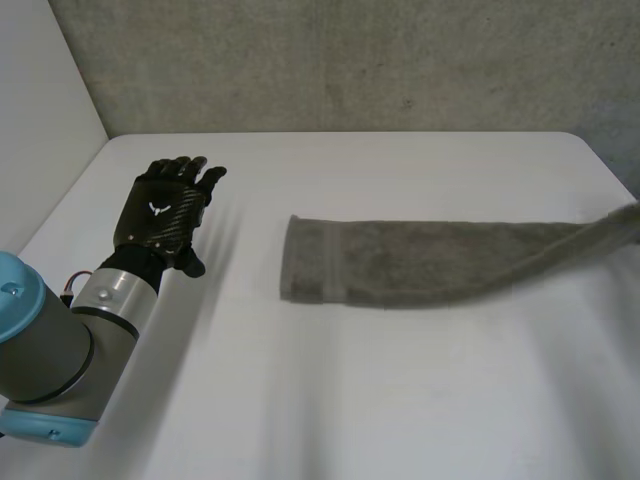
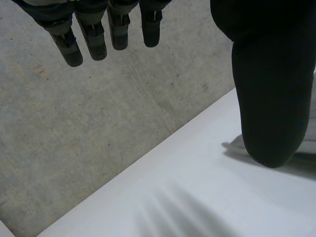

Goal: Fold the laundry

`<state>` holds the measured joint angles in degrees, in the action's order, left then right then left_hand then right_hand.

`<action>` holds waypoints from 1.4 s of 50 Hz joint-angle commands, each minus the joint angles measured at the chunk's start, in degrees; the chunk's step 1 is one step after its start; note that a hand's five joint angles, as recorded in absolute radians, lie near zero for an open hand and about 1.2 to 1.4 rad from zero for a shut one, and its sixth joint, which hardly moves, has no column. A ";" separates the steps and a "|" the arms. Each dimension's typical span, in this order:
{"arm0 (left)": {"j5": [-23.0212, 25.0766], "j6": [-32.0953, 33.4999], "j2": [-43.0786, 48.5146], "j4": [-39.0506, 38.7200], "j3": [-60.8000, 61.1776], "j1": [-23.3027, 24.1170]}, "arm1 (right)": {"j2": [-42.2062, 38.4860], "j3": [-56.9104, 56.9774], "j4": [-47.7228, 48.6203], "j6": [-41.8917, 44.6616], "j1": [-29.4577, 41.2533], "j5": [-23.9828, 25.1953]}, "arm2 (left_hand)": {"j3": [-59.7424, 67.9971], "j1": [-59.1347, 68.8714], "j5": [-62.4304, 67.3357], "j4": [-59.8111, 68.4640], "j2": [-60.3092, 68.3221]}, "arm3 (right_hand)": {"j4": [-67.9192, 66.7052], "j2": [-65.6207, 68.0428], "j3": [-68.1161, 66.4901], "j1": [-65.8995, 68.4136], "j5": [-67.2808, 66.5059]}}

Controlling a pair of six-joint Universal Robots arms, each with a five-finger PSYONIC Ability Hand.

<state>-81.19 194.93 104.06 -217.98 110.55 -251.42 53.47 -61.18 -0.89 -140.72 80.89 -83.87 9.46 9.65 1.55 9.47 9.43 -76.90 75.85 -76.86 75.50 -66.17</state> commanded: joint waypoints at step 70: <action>-3.36 -1.48 10.13 4.85 -16.43 13.50 | 6.11 -23.89 14.15 -3.19 25.46 0.02 | 0.54 0.35 -1.55 0.53 0.57 | -3.10 4.15 -3.14 4.50 -3.83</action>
<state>-84.52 193.51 119.04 -213.17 92.51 -237.30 54.91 -84.70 9.89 -150.14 105.52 -80.45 9.46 9.65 1.55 9.46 9.43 -76.87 74.58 -76.23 74.22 -65.29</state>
